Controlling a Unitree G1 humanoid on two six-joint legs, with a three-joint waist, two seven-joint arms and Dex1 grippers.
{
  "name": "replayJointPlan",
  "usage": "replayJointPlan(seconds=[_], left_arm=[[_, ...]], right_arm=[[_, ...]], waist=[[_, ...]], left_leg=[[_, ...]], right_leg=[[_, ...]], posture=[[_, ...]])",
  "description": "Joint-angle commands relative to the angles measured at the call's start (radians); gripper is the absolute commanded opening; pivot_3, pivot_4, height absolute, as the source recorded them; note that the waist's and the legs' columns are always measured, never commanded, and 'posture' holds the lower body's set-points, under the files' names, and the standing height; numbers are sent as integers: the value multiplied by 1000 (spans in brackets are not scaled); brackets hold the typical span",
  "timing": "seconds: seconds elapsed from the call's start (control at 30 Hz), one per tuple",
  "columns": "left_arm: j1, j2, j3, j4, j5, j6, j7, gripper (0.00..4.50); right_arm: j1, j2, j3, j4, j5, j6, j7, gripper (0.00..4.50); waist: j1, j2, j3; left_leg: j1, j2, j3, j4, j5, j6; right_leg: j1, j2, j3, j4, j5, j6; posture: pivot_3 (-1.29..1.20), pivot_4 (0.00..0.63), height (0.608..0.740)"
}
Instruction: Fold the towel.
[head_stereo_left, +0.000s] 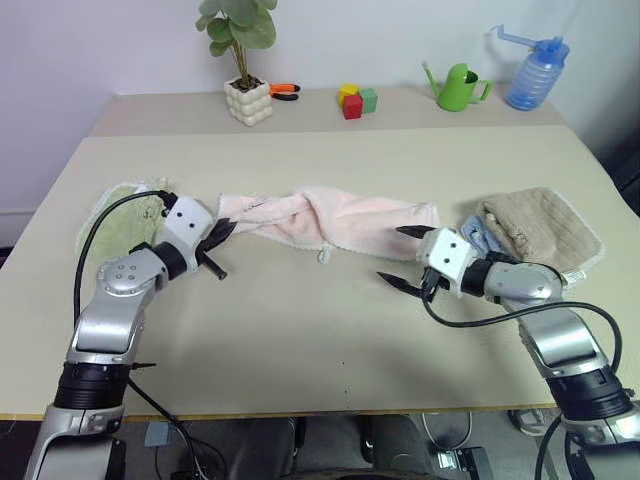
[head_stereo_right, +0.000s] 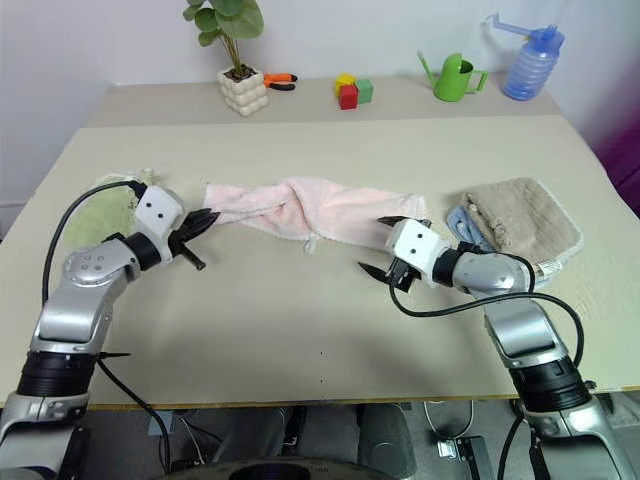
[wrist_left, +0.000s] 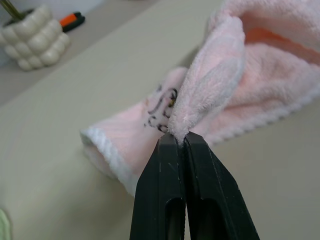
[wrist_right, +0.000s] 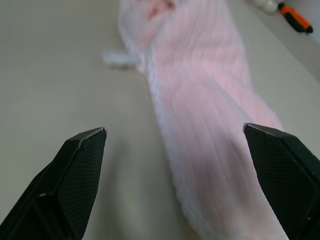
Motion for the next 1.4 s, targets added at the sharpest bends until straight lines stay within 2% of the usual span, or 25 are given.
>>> replayJointPlan(seconds=[0.03,0.33,0.67,0.77,1.0,1.3,1.4], left_arm=[[1,7,15,-52,-14,-13,-2,32],[17,4,-2,-64,-12,-15,-8,32],[25,-1,-7,-62,-10,-20,-8,32],[29,-1,-7,-64,-10,-18,-9,0],[46,8,-3,-64,-7,-21,-11,0],[24,17,16,-29,-1,-41,1,0],[-115,17,45,90,18,-102,57,0]], right_arm=[[-37,-44,18,64,-126,-111,-46,4500],[-104,-133,52,247,-366,-305,-176,4500],[-154,-125,47,311,-399,-439,-229,4500],[-151,-112,41,295,-361,-453,-203,3612],[-131,-99,39,266,-308,-481,-158,24],[-151,-92,-11,263,-246,-442,-157,24],[-266,-61,-85,309,-179,-361,-201,24]], waist=[[0,0,0],[-1,0,0],[-3,0,0],[-3,0,0],[-4,0,0],[-3,0,0],[-3,0,1]], left_leg=[[0,0,0,0,0,0],[0,0,0,0,1,-2],[0,0,0,0,1,-2],[0,0,0,0,1,-2],[0,0,0,0,1,-2],[1,0,0,0,1,-2],[1,0,0,0,1,-2]], right_leg=[[0,0,0,0,0,0],[0,0,0,0,0,0],[1,0,0,0,0,0],[1,0,0,0,0,0],[1,0,0,0,0,0],[1,0,0,0,0,0],[1,0,0,0,0,0]], posture=[[0,150,732],[0,150,732],[0,150,732],[0,150,732],[0,150,732],[0,150,732],[0,150,732]])
